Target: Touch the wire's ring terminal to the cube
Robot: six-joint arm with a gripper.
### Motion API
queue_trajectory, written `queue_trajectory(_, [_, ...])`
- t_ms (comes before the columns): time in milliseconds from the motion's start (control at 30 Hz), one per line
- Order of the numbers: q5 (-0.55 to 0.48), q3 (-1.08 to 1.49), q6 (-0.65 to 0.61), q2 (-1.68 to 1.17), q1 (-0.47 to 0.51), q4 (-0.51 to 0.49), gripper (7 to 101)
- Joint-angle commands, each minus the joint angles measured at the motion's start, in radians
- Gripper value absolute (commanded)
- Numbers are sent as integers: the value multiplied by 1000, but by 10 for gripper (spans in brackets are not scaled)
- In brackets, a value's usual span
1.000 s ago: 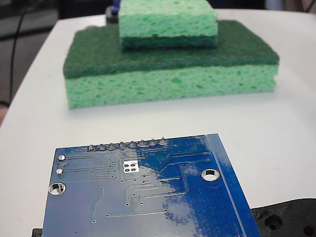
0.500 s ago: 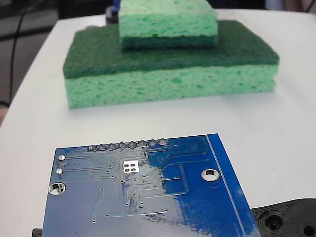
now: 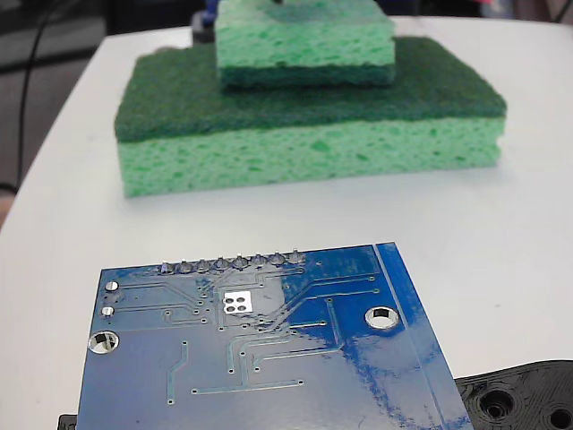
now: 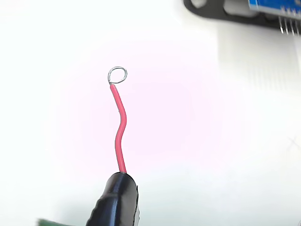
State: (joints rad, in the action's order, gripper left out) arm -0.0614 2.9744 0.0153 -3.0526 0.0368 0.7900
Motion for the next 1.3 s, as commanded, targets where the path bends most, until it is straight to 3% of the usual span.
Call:
queue_trajectory(33, [-20, 18, -2, -2, 26, -9, 1003])
queue_trajectory(1300, [0, 18, 11, -2, 26, -12, 1003])
